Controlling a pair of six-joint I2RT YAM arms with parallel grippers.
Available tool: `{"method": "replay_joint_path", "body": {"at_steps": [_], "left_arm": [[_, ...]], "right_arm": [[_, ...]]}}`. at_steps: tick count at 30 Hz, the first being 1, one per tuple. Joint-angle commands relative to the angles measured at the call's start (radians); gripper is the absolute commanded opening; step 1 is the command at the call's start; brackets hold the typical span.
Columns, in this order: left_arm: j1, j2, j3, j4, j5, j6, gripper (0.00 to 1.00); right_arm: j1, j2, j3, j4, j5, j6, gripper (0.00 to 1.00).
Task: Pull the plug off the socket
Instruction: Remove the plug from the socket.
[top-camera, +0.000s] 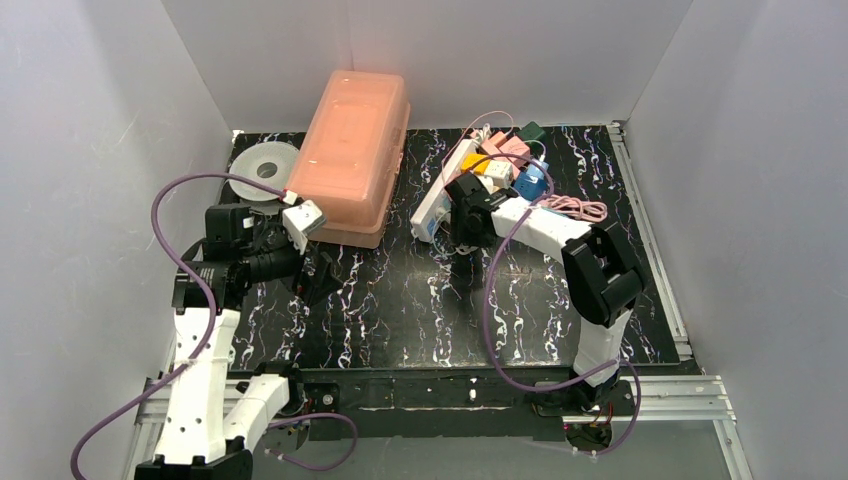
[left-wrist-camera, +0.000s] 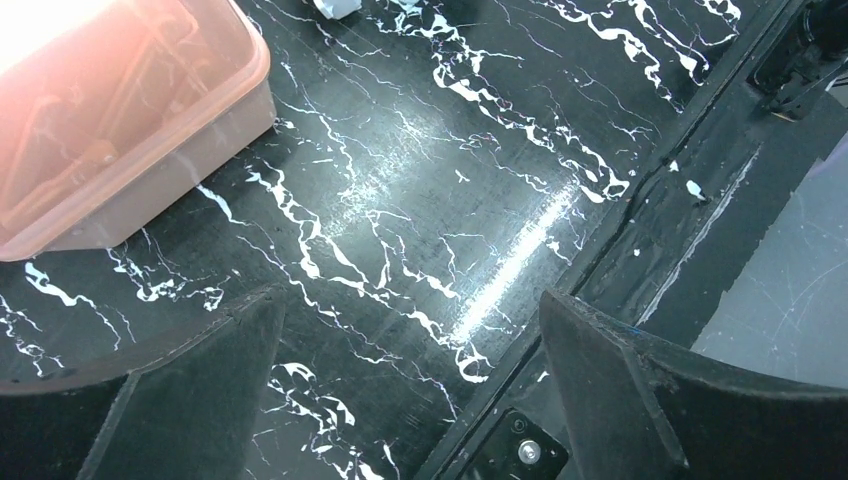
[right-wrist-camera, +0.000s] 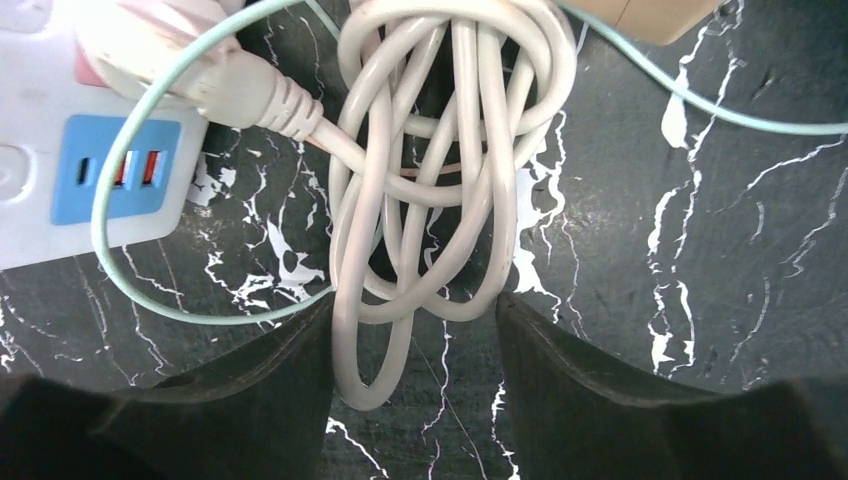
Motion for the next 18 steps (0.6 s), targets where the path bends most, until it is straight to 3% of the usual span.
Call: {"method": "replay_joint_path", "body": {"at_steps": [1, 9, 11, 12, 18], "left_arm": [[-0.001, -0.036, -0.021, -0.045, 0.022, 0.035, 0.99], [0.0, -0.045, -0.039, -0.039, 0.012, 0.052, 1.0], [0.0, -0.05, -0.05, -0.026, 0.014, 0.046, 0.99], [0.0, -0.052, -0.056, -0.02, 0.015, 0.044, 1.0], [0.0, -0.066, -0.077, 0.004, 0.027, 0.015, 0.99]], "right_arm": [[0.001, 0.034, 0.026, 0.033, -0.002, -0.004, 0.61], [0.003, -0.008, -0.113, 0.105, -0.006, 0.015, 0.34], [0.004, -0.041, -0.161, 0.133, 0.004, 0.019, 0.19], [0.006, -0.056, -0.19, 0.138, 0.011, 0.026, 0.04], [0.038, -0.178, -0.322, 0.183, 0.009, 0.055, 0.01]]}}
